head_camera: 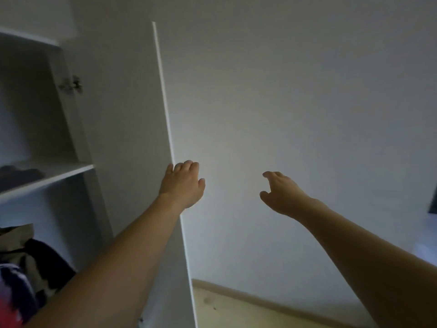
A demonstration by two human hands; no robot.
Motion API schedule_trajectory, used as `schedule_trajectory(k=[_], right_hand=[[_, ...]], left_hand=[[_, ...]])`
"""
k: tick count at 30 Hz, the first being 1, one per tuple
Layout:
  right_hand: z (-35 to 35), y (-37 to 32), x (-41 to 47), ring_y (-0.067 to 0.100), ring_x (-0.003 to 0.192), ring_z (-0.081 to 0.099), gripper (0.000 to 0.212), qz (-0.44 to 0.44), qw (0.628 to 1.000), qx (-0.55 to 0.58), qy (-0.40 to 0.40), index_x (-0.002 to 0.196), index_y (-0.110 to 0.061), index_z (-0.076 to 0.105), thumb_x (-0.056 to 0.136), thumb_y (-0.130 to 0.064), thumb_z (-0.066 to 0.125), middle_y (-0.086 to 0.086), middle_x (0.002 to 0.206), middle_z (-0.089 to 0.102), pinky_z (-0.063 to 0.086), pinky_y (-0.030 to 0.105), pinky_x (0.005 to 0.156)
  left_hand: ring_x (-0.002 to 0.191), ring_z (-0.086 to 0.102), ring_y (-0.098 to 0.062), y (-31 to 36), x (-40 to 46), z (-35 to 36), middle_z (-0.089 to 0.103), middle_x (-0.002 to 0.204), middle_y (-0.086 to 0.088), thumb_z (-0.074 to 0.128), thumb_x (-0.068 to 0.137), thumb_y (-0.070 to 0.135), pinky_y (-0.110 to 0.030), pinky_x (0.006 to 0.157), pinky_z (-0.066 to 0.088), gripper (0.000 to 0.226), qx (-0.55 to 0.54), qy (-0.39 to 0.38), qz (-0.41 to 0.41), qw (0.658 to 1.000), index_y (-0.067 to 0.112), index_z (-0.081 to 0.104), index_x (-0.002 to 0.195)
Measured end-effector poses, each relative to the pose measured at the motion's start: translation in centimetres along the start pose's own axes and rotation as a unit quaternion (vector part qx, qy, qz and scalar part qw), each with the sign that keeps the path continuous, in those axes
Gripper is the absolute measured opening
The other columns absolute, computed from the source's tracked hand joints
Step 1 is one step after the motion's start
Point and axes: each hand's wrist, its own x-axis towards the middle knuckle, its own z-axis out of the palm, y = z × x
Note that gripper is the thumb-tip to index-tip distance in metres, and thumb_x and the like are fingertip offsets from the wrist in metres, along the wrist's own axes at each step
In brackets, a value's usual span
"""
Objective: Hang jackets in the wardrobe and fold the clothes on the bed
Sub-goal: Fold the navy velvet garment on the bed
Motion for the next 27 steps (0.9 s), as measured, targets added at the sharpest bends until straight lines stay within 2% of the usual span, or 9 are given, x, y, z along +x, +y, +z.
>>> schedule_trajectory(k=[4,8,12,17,21,27], right_hand=[[-3.6,11.2,-6.1,0.027,0.137,0.037,0.058,0.063,0.998,-0.010,-0.013,0.148,-0.010,0.031,0.095,-0.024,0.051,0.010,0.151,0.037,0.030,0.036,0.111],[-6.9,20.4,-10.5,0.029,0.136,0.038,0.059,0.124,0.992,-0.018,-0.010,0.148,-0.010,0.032,0.094,-0.023,0.052,0.010,0.151,0.037,0.032,0.037,0.112],[-9.4,29.3,-15.9,0.029,0.135,0.039,0.058,0.185,0.983,-0.016,0.008,0.148,-0.011,0.031,0.095,-0.021,0.053,0.009,0.151,0.036,0.033,0.038,0.111],[-14.1,41.3,-25.6,0.028,0.136,0.038,0.059,0.273,0.962,-0.011,0.021,0.148,-0.012,0.031,0.096,-0.022,0.054,0.010,0.153,0.034,0.034,0.039,0.110],[-17.3,51.3,-33.9,0.029,0.137,0.037,0.059,0.329,0.944,-0.001,0.035,0.149,-0.014,0.030,0.096,-0.022,0.056,0.009,0.154,0.033,0.034,0.039,0.110],[-21.2,64.1,-44.1,0.026,0.139,0.035,0.061,0.360,0.933,0.011,-0.017,0.150,-0.012,0.028,0.096,-0.023,0.053,0.008,0.155,0.031,0.032,0.038,0.111]], left_hand=[[0.132,0.042,-0.029,13.4,-0.6,0.1,0.043,0.147,-0.009,0.035,0.099,0.038,-0.045,0.113,0.027,0.051,-0.069,-0.023,0.042,0.996,0.009,0.039,0.141],[0.139,0.034,-0.029,26.0,-0.7,0.9,0.033,0.155,-0.009,0.031,0.100,0.037,-0.047,0.118,0.019,0.056,-0.111,-0.054,0.101,0.987,0.010,0.031,0.148],[0.135,0.038,-0.031,38.0,-1.0,1.5,0.038,0.151,-0.013,0.031,0.099,0.035,-0.044,0.115,0.025,0.055,-0.151,-0.085,0.136,0.976,0.008,0.034,0.146],[0.128,0.043,-0.033,53.7,-6.2,1.5,0.043,0.144,-0.015,0.031,0.098,0.033,-0.044,0.109,0.029,0.051,-0.205,-0.139,0.186,0.951,0.007,0.038,0.141],[0.119,0.048,-0.030,65.4,-12.0,1.7,0.049,0.137,-0.012,0.031,0.098,0.032,-0.043,0.105,0.034,0.045,-0.222,-0.136,0.225,0.939,0.010,0.042,0.136],[0.123,0.048,-0.030,80.1,-19.1,2.1,0.048,0.141,-0.011,0.035,0.095,0.033,-0.041,0.104,0.033,0.047,-0.211,-0.184,0.219,0.935,0.012,0.043,0.136]])
